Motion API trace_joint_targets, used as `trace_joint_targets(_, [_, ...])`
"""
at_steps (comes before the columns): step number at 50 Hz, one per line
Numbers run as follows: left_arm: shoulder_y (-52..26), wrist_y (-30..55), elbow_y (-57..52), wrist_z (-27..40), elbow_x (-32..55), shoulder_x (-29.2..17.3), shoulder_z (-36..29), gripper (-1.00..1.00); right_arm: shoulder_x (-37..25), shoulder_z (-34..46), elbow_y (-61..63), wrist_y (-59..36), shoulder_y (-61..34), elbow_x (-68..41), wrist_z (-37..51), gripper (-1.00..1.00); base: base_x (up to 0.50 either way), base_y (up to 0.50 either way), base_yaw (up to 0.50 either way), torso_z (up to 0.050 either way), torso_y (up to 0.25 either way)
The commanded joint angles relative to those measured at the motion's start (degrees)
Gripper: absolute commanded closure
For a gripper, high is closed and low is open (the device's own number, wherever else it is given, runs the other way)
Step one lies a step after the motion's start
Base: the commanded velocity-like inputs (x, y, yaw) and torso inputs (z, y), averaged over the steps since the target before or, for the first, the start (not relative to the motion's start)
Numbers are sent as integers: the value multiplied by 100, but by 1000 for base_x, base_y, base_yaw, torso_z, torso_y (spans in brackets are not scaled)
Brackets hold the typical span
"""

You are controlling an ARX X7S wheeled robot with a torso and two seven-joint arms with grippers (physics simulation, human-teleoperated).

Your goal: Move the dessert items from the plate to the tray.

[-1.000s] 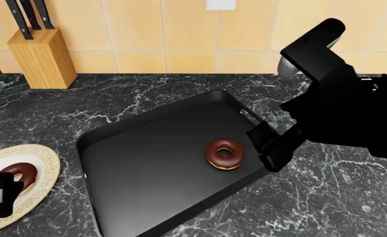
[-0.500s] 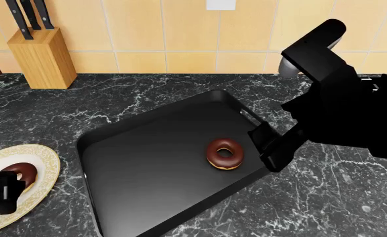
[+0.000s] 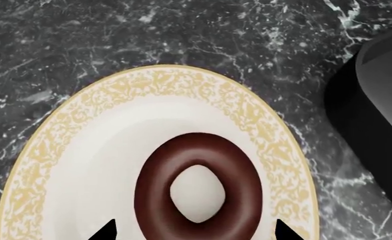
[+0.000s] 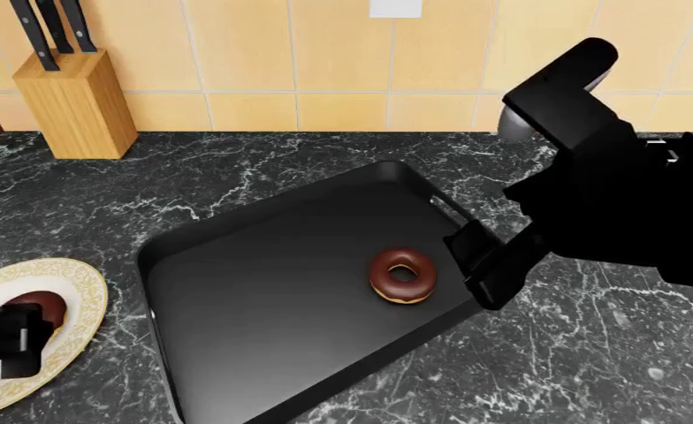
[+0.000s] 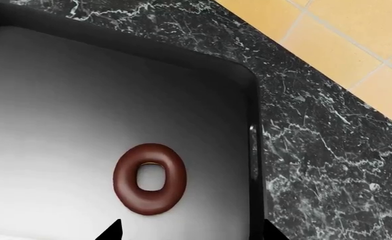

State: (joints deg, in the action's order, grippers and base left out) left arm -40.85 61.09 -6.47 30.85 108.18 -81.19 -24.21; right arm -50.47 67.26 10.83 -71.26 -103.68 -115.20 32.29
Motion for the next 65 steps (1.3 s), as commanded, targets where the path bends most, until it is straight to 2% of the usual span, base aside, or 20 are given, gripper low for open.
trace_joint_targets(1, [-18, 68, 79, 1, -62, 76, -11, -100, -3, 11, 10, 3, -22, -13, 4, -100, 0, 0, 0, 0, 0])
trace_joint_targets(44, [-332, 466, 322, 159, -256, 465, -124, -100, -48, 48, 52, 40, 10, 101, -72, -100, 0, 0, 0, 0, 0])
trace_joint_targets(45, [-333, 466, 313, 168, -248, 463, -122, 100, -51, 48, 57, 37, 4, 94, -68, -100, 0, 0, 0, 0, 0])
trace_joint_targets(57, [-264, 355, 222, 206, -221, 380, -73, 100, -56, 60, 72, 27, -41, 51, -40, -100, 0, 0, 0, 0, 0])
trace_joint_targets(65, [-222, 152, -41, 307, 42, 114, 107, 100, -67, 65, 86, 30, -62, 32, -20, -100, 0, 0, 0, 0, 0])
